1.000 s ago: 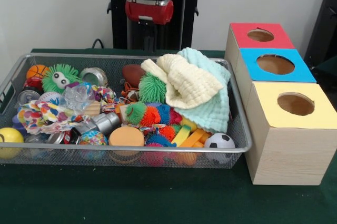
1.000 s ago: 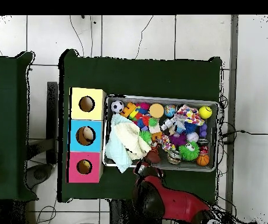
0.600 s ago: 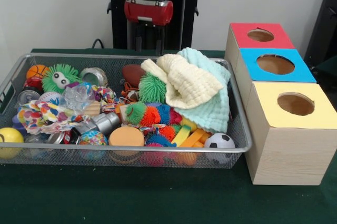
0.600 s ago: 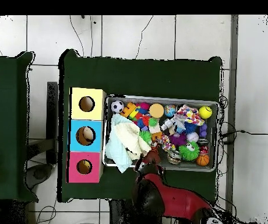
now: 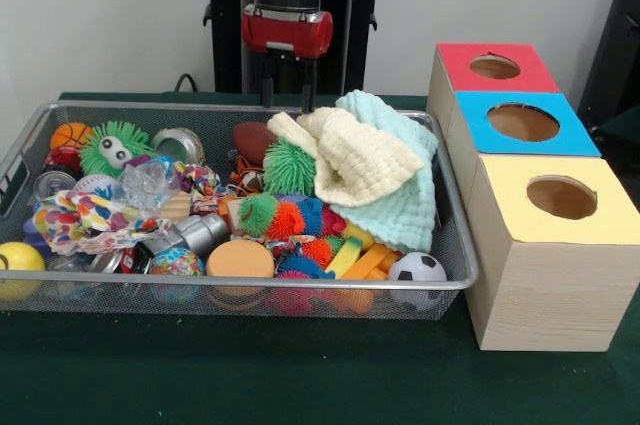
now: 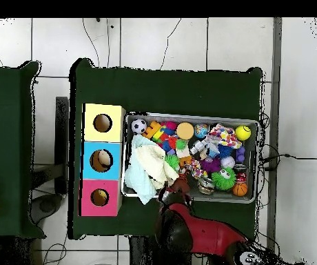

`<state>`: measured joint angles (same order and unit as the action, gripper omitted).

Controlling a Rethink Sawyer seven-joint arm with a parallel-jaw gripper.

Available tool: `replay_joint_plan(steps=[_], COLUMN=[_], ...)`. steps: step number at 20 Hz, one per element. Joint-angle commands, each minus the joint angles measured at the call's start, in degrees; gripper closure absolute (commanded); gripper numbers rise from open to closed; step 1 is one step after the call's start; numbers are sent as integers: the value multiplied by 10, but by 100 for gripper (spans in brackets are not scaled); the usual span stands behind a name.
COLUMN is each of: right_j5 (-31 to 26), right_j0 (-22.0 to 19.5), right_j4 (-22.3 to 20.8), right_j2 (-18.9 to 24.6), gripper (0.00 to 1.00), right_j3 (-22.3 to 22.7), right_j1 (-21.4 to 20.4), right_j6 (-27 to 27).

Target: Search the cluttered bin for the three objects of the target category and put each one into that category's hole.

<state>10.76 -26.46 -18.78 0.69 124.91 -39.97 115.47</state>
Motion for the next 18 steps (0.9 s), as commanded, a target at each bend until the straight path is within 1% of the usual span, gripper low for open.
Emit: replay_joint_plan(steps=[1, 2, 6, 10, 14, 18], right_j5=[23, 23, 23, 24, 12, -24], right_j0=[-3, -10, -8, -9, -14, -32], right_j4=[-13, -18, -22, -28, -32, -42], right_j2=[12, 19, 14, 9, 11, 33], gripper=[0, 0, 0, 0, 0, 0], right_j3=[-102, -107, -126, -125, -130, -135], right_j1=[49, 51, 63, 60, 50, 29], right_j6=[39, 36, 28, 30, 28, 20])
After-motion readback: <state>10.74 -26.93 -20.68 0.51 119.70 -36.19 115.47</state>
